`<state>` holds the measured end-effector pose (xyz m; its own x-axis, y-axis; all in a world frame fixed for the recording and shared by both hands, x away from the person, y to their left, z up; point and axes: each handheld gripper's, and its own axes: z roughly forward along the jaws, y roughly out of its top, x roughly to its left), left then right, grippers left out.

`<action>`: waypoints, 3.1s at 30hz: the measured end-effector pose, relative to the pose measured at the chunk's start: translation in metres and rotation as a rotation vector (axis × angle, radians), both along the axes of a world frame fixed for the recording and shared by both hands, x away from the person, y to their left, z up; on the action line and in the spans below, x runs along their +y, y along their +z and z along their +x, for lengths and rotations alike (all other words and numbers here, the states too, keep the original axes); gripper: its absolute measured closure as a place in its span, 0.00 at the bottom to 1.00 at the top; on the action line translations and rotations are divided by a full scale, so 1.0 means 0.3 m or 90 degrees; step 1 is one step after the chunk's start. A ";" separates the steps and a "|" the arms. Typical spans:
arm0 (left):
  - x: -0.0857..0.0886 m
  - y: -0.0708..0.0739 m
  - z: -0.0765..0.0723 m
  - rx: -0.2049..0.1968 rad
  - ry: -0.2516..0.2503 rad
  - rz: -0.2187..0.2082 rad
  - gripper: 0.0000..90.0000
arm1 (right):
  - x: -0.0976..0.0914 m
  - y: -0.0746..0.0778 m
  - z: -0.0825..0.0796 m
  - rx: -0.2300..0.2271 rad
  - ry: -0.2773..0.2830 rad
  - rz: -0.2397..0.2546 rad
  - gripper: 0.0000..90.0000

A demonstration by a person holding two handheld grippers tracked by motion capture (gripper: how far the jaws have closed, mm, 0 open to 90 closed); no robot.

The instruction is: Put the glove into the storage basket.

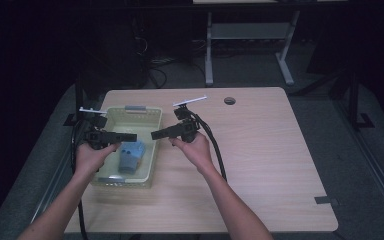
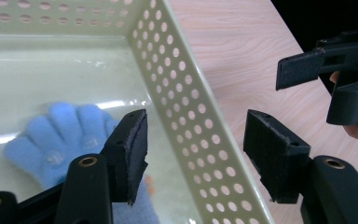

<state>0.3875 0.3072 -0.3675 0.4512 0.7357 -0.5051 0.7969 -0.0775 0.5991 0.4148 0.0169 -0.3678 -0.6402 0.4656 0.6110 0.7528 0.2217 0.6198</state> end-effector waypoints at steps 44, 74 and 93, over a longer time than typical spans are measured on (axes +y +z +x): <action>-0.209 0.037 0.016 -0.038 -0.037 -0.056 0.31 | -0.284 0.009 -0.017 0.000 -0.036 0.028 0.35; -0.402 0.056 -0.036 -0.069 -0.115 -0.071 0.29 | -0.535 -0.035 -0.088 0.010 -0.084 0.027 0.33; -0.527 -0.009 -0.073 -0.053 -0.160 -0.087 0.28 | -0.690 -0.083 -0.126 0.033 -0.126 0.043 0.32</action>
<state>0.3656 0.1490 -0.3703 0.6546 0.5231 -0.5458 0.7109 -0.1805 0.6797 0.3770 -0.1901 -0.3926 -0.5074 0.5362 0.6746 0.8088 0.0262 0.5875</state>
